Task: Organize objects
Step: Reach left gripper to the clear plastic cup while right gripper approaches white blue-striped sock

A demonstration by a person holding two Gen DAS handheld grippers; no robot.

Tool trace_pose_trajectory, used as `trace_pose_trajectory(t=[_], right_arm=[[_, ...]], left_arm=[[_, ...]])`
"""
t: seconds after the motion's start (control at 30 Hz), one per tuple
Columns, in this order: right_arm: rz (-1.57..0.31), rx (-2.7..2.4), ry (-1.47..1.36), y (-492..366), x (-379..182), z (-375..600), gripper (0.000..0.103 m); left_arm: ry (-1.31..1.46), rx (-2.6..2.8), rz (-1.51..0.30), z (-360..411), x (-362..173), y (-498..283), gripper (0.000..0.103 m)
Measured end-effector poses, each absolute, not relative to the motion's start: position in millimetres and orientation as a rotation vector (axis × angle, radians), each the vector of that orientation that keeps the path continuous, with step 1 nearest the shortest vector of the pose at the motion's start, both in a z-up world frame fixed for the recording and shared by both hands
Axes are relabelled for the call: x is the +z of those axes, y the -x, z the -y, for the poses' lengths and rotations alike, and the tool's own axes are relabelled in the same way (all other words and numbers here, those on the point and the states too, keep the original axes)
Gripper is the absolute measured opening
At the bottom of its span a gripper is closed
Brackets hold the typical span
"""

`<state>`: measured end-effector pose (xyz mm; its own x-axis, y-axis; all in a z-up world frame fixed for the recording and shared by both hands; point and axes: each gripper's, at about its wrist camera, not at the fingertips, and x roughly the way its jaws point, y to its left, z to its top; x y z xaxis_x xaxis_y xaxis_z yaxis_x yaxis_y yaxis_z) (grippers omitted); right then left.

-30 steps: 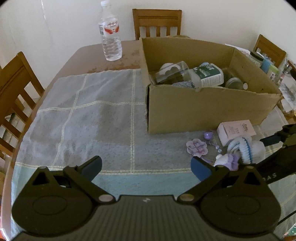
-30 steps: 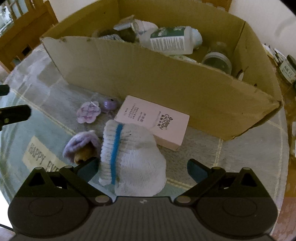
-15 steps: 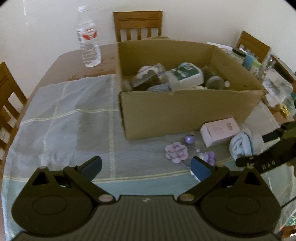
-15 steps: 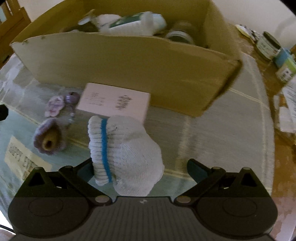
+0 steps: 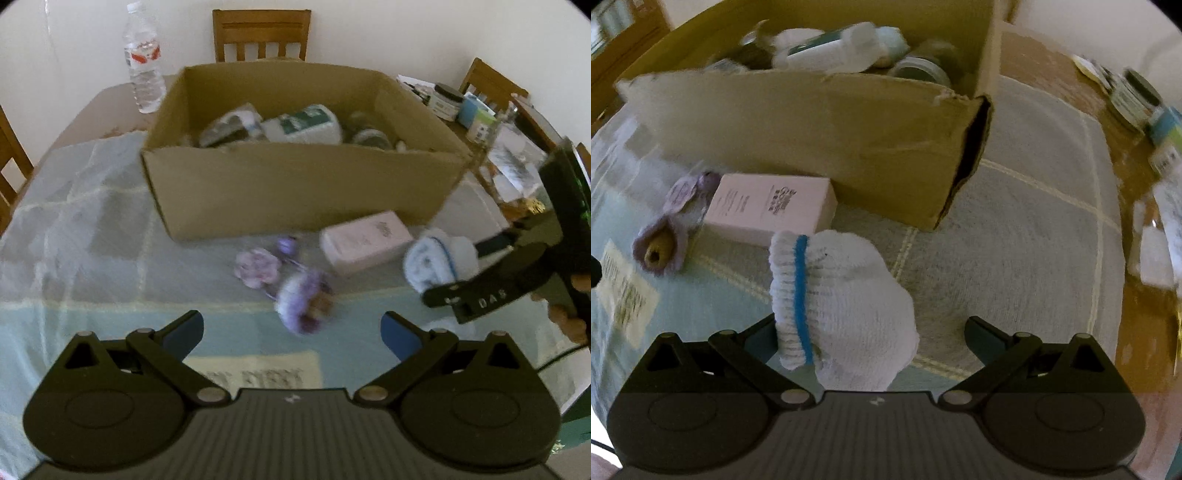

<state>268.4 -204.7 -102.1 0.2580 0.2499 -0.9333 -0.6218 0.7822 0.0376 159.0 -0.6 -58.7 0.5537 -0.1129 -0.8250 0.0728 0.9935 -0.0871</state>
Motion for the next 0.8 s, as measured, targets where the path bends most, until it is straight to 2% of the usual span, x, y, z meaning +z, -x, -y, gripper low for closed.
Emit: trace_pose_trajectory(t=[0.47,0.8], right_arm=[[-1.072,0.78,0.422,-267,-65,242,0.103],[-1.067,0.784,0.433,-269,-67,245,0.103]], left_arm=[[0.062,-0.167,-1.005,67,-60,-126,0.102],[0.069,-0.162,-1.103,78,-93,-111,0.102]])
